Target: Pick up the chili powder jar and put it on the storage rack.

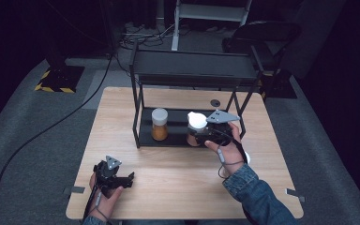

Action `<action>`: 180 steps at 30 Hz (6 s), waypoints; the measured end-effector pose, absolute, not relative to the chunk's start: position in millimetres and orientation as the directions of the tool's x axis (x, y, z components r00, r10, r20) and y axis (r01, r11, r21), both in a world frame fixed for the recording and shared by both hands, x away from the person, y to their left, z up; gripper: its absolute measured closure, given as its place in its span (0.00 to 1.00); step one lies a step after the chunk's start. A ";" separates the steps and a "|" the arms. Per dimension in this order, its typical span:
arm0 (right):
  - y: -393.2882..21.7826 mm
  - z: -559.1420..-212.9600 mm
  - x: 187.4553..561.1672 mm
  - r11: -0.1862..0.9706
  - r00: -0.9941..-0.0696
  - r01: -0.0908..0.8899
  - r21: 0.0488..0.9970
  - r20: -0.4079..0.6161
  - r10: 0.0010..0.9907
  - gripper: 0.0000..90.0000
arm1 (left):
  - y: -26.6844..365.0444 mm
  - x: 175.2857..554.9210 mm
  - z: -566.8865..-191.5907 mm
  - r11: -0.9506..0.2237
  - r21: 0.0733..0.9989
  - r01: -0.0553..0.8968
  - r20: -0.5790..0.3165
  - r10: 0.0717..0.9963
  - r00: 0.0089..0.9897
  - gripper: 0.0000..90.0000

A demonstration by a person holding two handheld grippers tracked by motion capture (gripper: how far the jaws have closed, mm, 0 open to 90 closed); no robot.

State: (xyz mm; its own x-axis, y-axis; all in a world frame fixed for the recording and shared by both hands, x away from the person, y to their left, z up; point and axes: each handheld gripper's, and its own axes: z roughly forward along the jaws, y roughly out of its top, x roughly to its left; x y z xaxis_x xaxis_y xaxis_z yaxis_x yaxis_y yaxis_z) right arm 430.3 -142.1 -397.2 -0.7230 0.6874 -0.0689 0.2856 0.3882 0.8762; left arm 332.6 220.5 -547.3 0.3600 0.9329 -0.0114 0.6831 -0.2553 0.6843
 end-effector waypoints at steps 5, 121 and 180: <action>-137.7 -400.3 435.4 0.391 -0.724 0.278 0.877 -0.076 0.686 0.34 | 220.5 332.6 -547.3 -0.255 0.684 0.683 -0.011 0.933 0.360 0.01; -165.4 -407.5 422.4 0.332 -0.650 0.367 0.869 -0.016 0.760 0.16 | 220.2 334.8 -547.4 -0.260 0.685 0.680 -0.013 0.930 0.368 0.00; -258.2 -398.9 353.2 0.307 -0.603 0.384 0.871 -0.015 0.798 0.15 | 220.0 335.7 -547.3 -0.259 0.683 0.682 -0.010 0.931 0.364 0.00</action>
